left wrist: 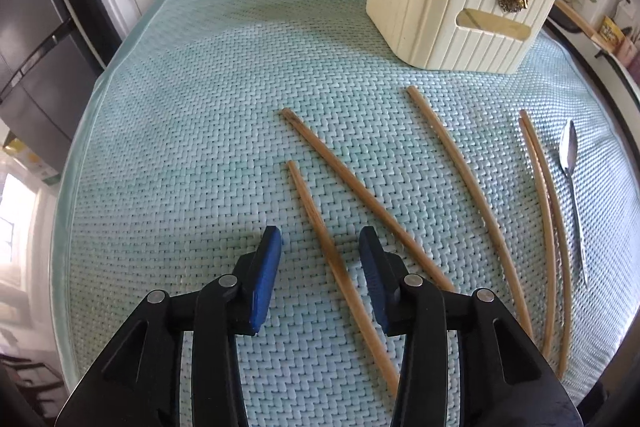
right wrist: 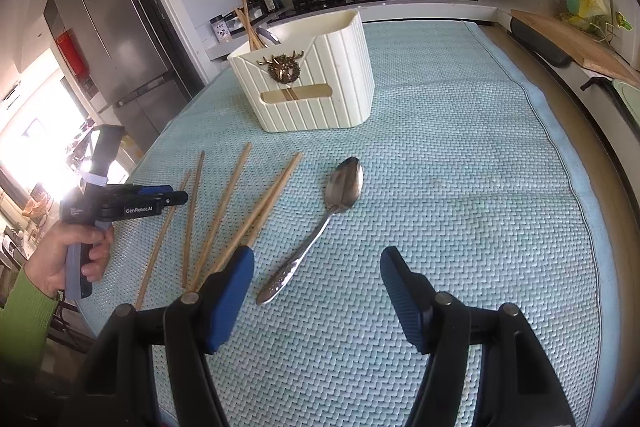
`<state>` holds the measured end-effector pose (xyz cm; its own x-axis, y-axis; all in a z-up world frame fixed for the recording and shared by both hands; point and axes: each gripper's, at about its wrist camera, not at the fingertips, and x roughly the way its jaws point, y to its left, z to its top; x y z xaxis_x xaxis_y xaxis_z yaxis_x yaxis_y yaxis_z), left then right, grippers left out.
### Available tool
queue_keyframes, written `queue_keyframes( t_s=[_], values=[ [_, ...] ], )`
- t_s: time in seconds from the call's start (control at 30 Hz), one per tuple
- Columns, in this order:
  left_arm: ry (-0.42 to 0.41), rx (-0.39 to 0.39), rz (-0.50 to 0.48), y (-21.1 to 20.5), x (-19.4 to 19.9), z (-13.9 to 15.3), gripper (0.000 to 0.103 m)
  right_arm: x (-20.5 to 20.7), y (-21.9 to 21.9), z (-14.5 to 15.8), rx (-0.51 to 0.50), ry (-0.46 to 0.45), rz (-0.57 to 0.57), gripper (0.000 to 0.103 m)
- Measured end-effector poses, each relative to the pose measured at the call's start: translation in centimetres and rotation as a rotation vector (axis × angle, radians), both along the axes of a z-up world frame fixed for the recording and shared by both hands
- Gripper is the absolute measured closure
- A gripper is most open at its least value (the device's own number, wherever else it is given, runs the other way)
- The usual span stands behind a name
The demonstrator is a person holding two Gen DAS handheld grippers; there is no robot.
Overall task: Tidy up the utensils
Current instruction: 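Close the left tool on a chopstick while the right tool grasps the metal spoon, then lift and carry the chopstick and spoon over the cream holder with both tools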
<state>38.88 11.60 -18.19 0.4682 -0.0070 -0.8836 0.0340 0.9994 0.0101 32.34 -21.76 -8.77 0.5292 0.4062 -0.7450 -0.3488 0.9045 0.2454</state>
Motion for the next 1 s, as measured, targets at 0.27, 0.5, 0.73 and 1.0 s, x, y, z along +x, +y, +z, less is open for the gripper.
queue_keyframes(
  t_s=[0.27,0.5,0.73,1.0],
  values=[
    [-0.017,-0.078,-0.005,-0.5,-0.4,0.4,0.099,7.9,0.0,-1.5,0.023,0.092,0.082,0.036],
    [-0.070,-0.190,0.008,0.2,-1.3,2.1,0.099,13.4,2.6,-5.3,-0.013,0.188,0.176,0.040],
    [-0.191,-0.258,0.006,0.5,-3.5,6.9,0.099,12.2,3.7,-3.6,-0.085,0.143,0.227,0.102],
    [-0.281,-0.295,-0.022,0.8,-5.3,10.5,0.099,7.9,4.2,1.7,-0.108,0.003,0.259,0.101]
  ],
)
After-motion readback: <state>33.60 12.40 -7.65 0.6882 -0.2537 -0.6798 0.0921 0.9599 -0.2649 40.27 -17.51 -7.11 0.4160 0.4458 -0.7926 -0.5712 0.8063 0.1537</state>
